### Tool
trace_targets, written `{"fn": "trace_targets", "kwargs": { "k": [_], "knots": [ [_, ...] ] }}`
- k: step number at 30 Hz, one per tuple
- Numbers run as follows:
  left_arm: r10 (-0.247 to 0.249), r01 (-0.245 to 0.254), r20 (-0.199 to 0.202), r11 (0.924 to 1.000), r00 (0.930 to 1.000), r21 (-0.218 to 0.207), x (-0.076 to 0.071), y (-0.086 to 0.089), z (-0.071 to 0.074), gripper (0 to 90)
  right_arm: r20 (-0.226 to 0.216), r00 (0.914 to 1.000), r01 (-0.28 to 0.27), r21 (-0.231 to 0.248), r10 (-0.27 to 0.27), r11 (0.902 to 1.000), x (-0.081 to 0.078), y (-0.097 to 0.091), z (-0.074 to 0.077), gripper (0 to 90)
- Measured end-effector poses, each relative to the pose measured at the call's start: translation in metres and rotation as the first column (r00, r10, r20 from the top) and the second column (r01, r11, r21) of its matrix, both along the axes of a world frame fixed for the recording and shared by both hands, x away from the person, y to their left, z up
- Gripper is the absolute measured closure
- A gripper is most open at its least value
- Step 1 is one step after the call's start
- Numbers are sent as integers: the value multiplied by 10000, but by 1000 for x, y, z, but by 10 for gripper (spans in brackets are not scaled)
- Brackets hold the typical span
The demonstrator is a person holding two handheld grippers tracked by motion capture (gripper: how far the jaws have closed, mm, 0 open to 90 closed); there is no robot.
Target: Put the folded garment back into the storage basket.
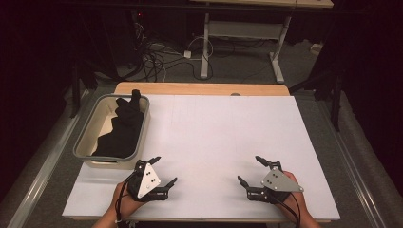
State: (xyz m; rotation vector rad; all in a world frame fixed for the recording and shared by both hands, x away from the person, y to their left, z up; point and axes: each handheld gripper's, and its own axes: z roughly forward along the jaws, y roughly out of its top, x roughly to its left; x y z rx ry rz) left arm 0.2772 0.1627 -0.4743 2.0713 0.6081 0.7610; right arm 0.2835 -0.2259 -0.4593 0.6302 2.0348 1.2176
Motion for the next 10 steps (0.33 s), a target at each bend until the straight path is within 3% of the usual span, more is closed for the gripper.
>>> {"fn": "trace_targets", "kwargs": {
  "k": [10],
  "knots": [
    [-9, 9, -10, 9997, 10000, 231, 2, -2, -1, 146, 174, 9987, 468, 288, -473, 9985, -1, -6, 0, 157]
  ]
}}
